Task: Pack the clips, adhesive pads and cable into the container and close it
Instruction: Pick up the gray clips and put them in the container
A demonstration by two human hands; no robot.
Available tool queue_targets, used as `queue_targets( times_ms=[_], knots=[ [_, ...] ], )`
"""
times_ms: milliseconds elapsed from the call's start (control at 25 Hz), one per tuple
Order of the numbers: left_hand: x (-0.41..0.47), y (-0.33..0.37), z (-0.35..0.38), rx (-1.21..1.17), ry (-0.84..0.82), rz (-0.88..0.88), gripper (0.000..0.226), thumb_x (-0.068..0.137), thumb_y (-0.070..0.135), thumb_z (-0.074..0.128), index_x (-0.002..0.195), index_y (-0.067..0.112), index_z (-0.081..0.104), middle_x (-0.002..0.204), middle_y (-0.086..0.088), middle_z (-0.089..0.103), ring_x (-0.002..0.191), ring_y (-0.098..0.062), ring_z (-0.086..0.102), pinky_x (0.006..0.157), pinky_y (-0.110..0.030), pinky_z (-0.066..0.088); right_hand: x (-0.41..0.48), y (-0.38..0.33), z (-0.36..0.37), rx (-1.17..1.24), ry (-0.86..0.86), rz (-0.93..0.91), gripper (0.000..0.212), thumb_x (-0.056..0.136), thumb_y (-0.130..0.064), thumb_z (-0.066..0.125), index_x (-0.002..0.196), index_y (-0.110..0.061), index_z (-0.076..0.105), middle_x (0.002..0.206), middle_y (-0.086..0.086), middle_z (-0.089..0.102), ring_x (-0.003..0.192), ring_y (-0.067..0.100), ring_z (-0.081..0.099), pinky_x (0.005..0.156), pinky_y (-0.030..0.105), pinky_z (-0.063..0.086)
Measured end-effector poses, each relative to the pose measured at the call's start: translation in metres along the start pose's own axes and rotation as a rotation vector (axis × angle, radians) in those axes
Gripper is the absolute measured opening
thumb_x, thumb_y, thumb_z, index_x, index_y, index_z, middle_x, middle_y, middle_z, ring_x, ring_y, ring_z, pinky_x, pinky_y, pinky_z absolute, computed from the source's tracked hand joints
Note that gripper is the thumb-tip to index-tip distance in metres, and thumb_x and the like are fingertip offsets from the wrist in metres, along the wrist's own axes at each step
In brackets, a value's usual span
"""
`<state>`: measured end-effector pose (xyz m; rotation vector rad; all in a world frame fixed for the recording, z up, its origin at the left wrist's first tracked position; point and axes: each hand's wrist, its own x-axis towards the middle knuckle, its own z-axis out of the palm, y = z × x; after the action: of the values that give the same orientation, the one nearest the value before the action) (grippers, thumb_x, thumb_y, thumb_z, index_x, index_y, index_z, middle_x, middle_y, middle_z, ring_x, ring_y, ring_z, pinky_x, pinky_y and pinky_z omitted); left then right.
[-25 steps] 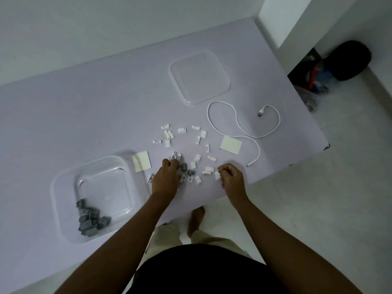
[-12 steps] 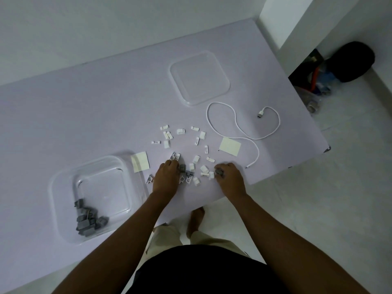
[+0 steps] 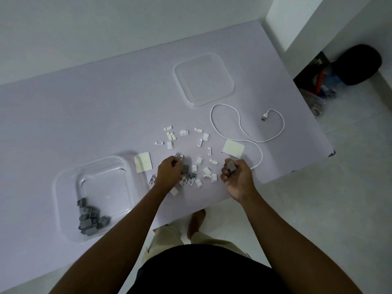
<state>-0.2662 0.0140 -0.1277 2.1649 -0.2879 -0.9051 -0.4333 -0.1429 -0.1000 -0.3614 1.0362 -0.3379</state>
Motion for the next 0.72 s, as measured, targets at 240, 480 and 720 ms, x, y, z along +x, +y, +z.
queue_targets(
  times_ms=[240, 480, 720],
  knots=[
    [-0.001, 0.015, 0.004, 0.251, -0.009, 0.069, 0.03, 0.093, 0.025, 0.053, 0.068, 0.009, 0.049, 0.062, -0.002, 0.049, 0.054, -0.011, 0.043, 0.054, -0.028, 0.033, -0.001, 0.009, 0.015, -0.426, -0.012, 0.041, 0.027, 0.091, -0.027, 0.061, 0.068, -0.012, 0.06, 0.066, 0.007, 0.052, 0.05, 0.016, 0.043, 0.046, 0.025, 0.027],
    [0.003, 0.02, 0.007, 0.509, -0.063, 0.12, 0.023, 0.089, 0.029, 0.064, 0.082, 0.007, 0.065, 0.068, -0.001, 0.058, 0.063, -0.017, 0.062, 0.055, -0.02, 0.038, 0.013, 0.035, 0.022, -1.19, -0.031, -0.435, 0.016, 0.085, -0.025, 0.076, 0.083, -0.009, 0.077, 0.068, -0.004, 0.07, 0.06, 0.007, 0.061, 0.062, 0.02, 0.047],
    [-0.003, 0.037, -0.012, 0.356, 0.116, 0.101, 0.029, 0.093, 0.032, 0.06, 0.078, 0.008, 0.063, 0.067, 0.0, 0.057, 0.059, -0.01, 0.05, 0.054, -0.02, 0.034, 0.022, 0.066, 0.035, -1.625, -0.119, -0.618, 0.017, 0.089, -0.027, 0.069, 0.097, -0.013, 0.075, 0.095, 0.005, 0.075, 0.085, 0.018, 0.069, 0.077, 0.028, 0.054]
  ],
)
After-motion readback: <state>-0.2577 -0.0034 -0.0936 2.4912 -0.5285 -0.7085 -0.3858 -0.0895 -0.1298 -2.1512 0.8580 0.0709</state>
